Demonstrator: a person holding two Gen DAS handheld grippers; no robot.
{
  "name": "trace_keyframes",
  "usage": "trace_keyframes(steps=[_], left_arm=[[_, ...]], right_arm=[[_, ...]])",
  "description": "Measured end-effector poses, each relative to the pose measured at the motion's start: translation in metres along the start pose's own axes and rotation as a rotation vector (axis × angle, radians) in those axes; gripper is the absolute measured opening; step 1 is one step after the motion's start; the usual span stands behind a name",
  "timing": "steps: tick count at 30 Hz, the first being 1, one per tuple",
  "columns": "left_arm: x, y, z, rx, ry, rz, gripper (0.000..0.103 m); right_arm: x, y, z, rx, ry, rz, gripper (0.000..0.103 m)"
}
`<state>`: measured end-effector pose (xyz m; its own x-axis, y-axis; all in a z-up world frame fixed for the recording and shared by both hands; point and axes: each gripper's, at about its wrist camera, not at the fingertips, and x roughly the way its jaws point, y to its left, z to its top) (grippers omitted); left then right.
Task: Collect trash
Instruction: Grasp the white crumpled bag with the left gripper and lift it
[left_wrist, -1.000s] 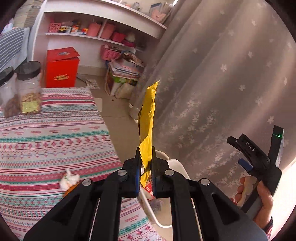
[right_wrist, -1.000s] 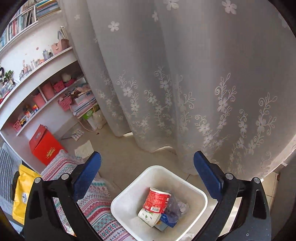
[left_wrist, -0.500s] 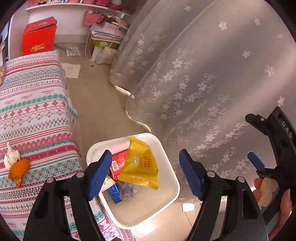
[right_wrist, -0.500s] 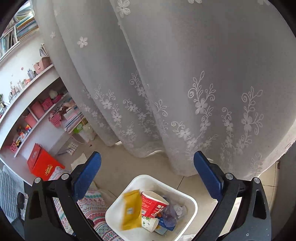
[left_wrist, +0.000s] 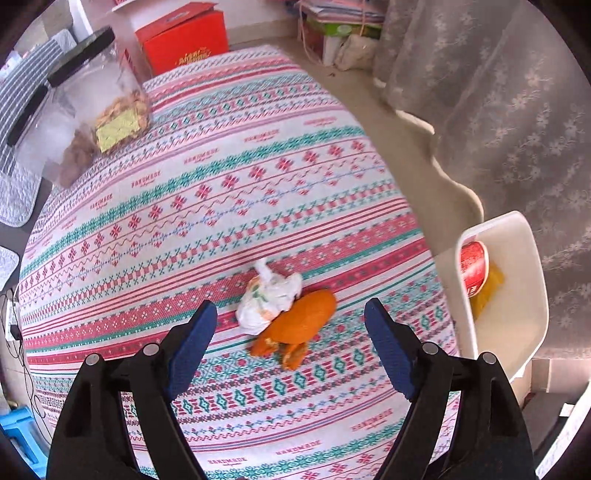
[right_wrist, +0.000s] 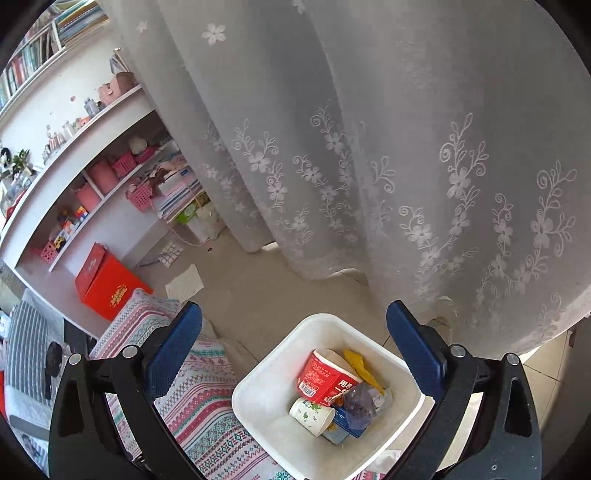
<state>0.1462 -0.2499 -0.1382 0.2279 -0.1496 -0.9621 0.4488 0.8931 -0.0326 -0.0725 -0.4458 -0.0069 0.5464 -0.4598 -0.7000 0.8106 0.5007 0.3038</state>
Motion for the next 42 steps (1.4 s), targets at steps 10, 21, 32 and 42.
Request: trace_keyframes(steps=[10,21,32,42], left_arm=[[0.038,0.028,-0.005,-0.028,0.057,-0.028,0.051],[0.033,0.045,-0.012,-0.083,-0.016,-0.101,0.031],[-0.164,0.184,-0.089,-0.366,-0.413,-0.059,0.032],[-0.169,0.254,-0.146,-0.594,-0.483,-0.108,0.032]], right_arm=[[0.009,0.036,-0.016,-0.106,0.057,0.039,0.096],[0.044,0.092,-0.063,-0.146,0.305,0.168,0.096],[0.094,0.191,-0.204,-0.290,0.614,0.155,0.096],[0.132,0.210,-0.251,-0.229,0.594,-0.029,0.080]])
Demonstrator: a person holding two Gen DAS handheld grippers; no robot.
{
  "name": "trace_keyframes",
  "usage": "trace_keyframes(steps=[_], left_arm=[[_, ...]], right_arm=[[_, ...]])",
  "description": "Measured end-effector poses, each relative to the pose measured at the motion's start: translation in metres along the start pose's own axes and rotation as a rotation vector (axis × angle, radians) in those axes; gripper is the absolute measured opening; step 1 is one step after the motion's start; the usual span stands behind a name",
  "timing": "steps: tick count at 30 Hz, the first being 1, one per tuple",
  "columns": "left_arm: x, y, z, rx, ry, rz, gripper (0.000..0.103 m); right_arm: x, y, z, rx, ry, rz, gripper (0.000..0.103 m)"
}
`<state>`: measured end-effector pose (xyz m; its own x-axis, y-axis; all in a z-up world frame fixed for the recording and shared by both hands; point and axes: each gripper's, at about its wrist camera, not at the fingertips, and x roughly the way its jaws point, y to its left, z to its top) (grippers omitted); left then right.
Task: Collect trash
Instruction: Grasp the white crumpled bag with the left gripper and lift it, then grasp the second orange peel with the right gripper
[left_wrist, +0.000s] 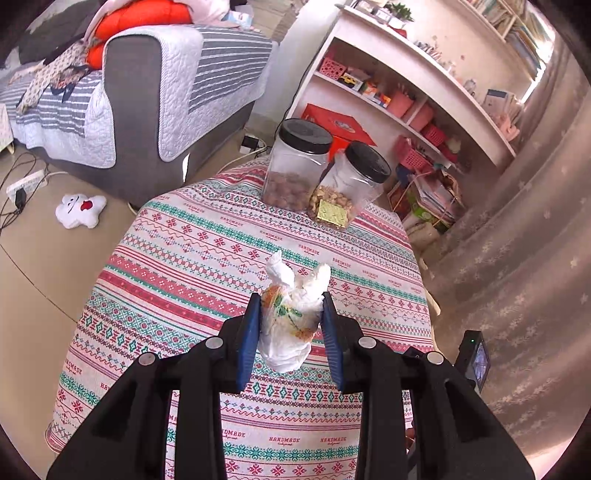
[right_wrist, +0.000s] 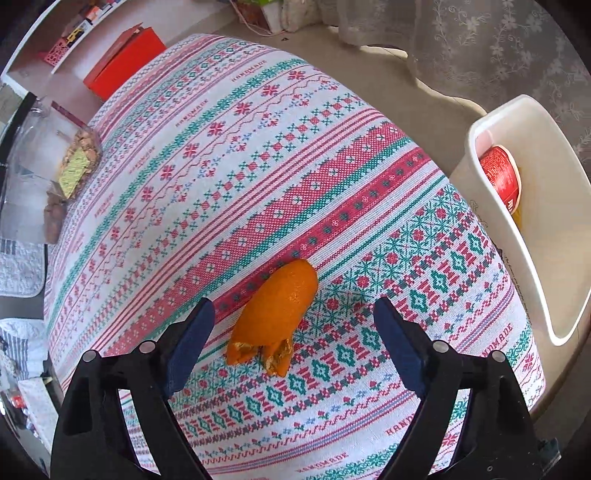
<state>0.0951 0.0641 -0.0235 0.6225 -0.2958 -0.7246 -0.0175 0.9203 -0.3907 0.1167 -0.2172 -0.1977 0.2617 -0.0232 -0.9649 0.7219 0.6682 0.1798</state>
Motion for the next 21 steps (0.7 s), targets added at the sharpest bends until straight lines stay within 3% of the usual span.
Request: trace_keyframes(steps=[2,5,9,14,18,21], left_arm=[[-0.001,0.005,-0.001,0.003,-0.003,0.016,0.032],[0.002,0.006,-0.003,0.022,-0.003,0.030,0.032],[0.002,0.012,-0.003,0.035,-0.015,0.075,0.032],[0.009,0.025,-0.002,-0.002,-0.010,0.093,0.032],[0.014,0.027,-0.001,-0.020,-0.016,0.087,0.032],[0.014,0.022,0.000,-0.026,-0.042,0.068,0.032]], right_arm=[[0.000,0.004,-0.001,-0.006,-0.033,-0.030,0.076],[-0.002,0.014,-0.004,-0.068,-0.084,-0.068,0.039],[-0.004,0.022,-0.009,-0.132,-0.102,-0.056,0.020],[-0.033,0.032,-0.010,-0.193,-0.141,0.083,0.014],[-0.079,0.046,-0.010,-0.268,-0.238,0.222,0.014],[-0.112,0.055,-0.013,-0.324,-0.329,0.281,0.014]])
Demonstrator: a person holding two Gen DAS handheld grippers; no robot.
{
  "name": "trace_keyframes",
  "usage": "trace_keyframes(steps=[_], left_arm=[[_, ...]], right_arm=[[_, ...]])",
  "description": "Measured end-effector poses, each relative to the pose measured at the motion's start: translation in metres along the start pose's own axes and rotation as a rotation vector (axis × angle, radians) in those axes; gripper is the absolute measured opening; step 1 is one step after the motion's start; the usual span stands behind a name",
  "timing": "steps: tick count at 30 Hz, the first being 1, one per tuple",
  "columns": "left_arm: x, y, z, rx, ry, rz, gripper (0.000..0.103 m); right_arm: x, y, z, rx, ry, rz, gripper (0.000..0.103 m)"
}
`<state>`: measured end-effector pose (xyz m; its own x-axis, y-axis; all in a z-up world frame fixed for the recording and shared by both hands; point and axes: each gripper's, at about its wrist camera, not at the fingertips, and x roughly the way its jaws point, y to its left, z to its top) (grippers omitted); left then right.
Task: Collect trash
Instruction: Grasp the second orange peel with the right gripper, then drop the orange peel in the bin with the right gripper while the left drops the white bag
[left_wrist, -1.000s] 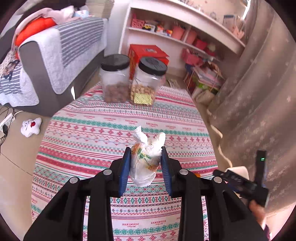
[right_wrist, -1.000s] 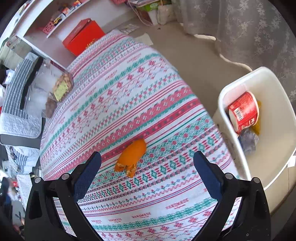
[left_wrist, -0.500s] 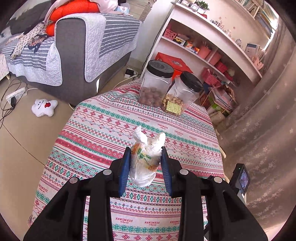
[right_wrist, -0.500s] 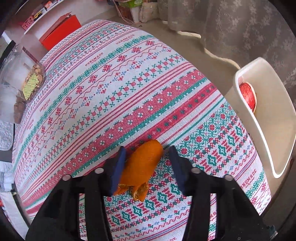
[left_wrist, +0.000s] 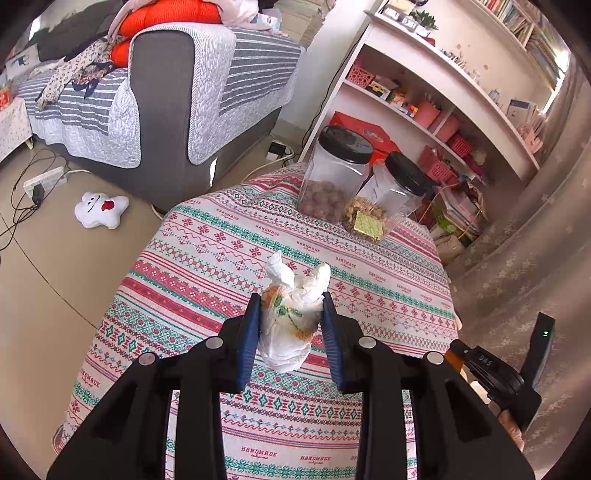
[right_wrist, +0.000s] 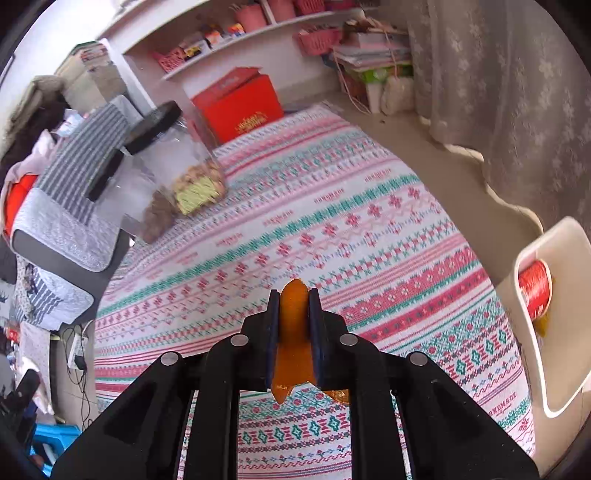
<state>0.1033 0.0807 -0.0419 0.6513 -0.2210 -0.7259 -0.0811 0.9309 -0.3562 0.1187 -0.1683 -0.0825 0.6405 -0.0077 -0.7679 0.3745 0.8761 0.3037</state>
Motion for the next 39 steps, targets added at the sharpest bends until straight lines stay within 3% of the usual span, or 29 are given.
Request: trace_keyframes(steps=[6,13,21,28,29,31,32,33,36,39], left_arm=[[-0.009,-0.019,0.000,0.029,-0.067,-0.041,0.032],[-0.011,-0.035,-0.003,0.065,-0.093,-0.056,0.032],[-0.004,-0.051,-0.009,0.089,-0.081,-0.069,0.032],[0.008,-0.073,-0.020,0.113,-0.046,-0.092,0.032],[0.010,-0.078,-0.023,0.116,-0.040,-0.098,0.032],[0.013,-0.088,-0.026,0.129,-0.026,-0.117,0.032],[0.013,-0.094,-0.029,0.138,-0.023,-0.128,0.032],[0.013,-0.101,-0.031,0.149,-0.026,-0.146,0.032],[0.015,-0.124,-0.039,0.156,-0.016,-0.223,0.032],[0.018,-0.160,-0.052,0.209,0.001,-0.276,0.032]], right_arm=[[-0.044,0.008,0.013,-0.066,-0.146,0.041,0.014],[-0.087,-0.018,0.021,-0.074,-0.290,-0.042,0.014],[-0.116,-0.081,0.035,-0.012,-0.395,-0.255,0.014],[-0.120,-0.153,0.043,0.111,-0.337,-0.455,0.015],[-0.120,-0.162,0.044,0.126,-0.322,-0.471,0.019],[-0.126,-0.176,0.044,0.162,-0.333,-0.501,0.036],[-0.132,-0.183,0.045,0.184,-0.360,-0.506,0.062],[-0.140,-0.188,0.045,0.204,-0.391,-0.512,0.082],[-0.163,-0.198,0.044,0.230,-0.472,-0.539,0.095],[-0.182,-0.211,0.046,0.251,-0.523,-0.572,0.096]])
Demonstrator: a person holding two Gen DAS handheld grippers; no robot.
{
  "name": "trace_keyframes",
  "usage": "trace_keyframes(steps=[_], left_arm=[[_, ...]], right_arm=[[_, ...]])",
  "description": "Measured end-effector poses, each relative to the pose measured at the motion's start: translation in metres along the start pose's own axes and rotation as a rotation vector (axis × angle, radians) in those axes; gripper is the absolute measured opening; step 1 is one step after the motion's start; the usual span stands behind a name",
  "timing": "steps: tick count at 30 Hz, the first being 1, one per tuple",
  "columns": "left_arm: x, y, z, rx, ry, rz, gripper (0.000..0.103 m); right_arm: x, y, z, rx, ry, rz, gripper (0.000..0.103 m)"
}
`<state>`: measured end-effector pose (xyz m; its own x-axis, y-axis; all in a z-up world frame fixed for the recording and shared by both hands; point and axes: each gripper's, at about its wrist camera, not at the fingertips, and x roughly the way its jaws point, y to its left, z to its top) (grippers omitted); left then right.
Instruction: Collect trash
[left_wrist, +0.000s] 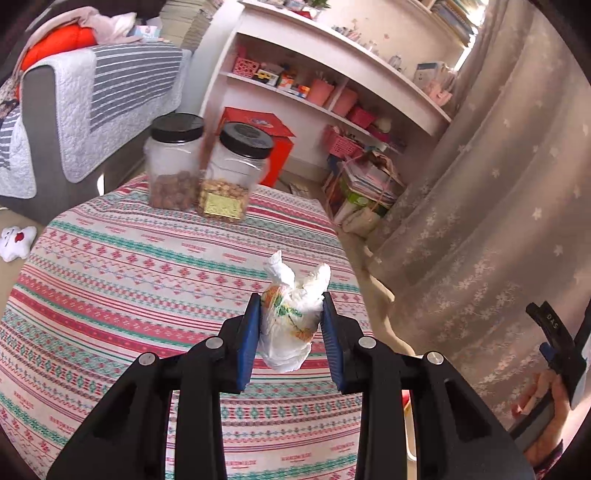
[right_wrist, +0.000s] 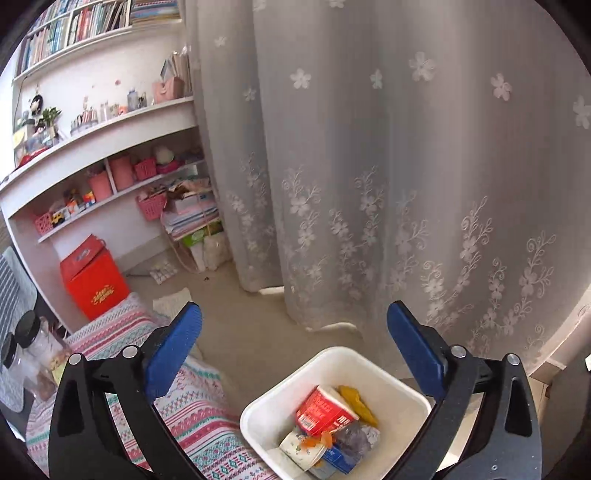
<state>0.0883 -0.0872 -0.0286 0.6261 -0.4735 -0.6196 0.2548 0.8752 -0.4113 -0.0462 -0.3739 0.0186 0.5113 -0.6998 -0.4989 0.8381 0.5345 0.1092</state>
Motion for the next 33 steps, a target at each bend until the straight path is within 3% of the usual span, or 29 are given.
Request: trace_keyframes(steps=[9,12,15,18,20,22,28,31,33], left_arm=[[0.061,-0.155,-0.018,0.117,0.109,-0.224,0.032],[0.084,-0.205,-0.036,0.154,0.189,-0.304,0.034],[0.105,-0.239,-0.057,0.160,0.297,-0.354,0.052],[0.103,-0.244,-0.060,0.148,0.281,-0.342,0.080],[0.096,-0.238,-0.051,0.151,0.246,-0.306,0.084],[0.085,-0.228,-0.039,0.189,0.185,-0.202,0.088],[0.017,-0.182,-0.003,0.295,-0.151,0.121,0.096],[-0.029,-0.149,0.010,0.246,-0.346,0.247,0.096],[-0.046,-0.120,0.019,0.175,-0.346,0.287,0.096]], right_arm=[[0.014,-0.084,0.031,0.214,0.003,-0.067,0.096],[0.020,-0.102,0.035,0.247,0.010,-0.087,0.096],[0.024,-0.113,0.036,0.264,0.022,-0.092,0.096],[0.026,-0.111,0.037,0.248,0.035,-0.071,0.096],[0.025,-0.103,0.036,0.230,0.042,-0.047,0.096],[0.023,-0.088,0.033,0.202,0.056,-0.017,0.096],[0.005,-0.020,0.016,0.063,0.037,0.088,0.096],[-0.014,0.017,0.005,0.002,-0.014,0.177,0.096],[-0.024,0.038,-0.003,-0.007,0.002,0.270,0.096]])
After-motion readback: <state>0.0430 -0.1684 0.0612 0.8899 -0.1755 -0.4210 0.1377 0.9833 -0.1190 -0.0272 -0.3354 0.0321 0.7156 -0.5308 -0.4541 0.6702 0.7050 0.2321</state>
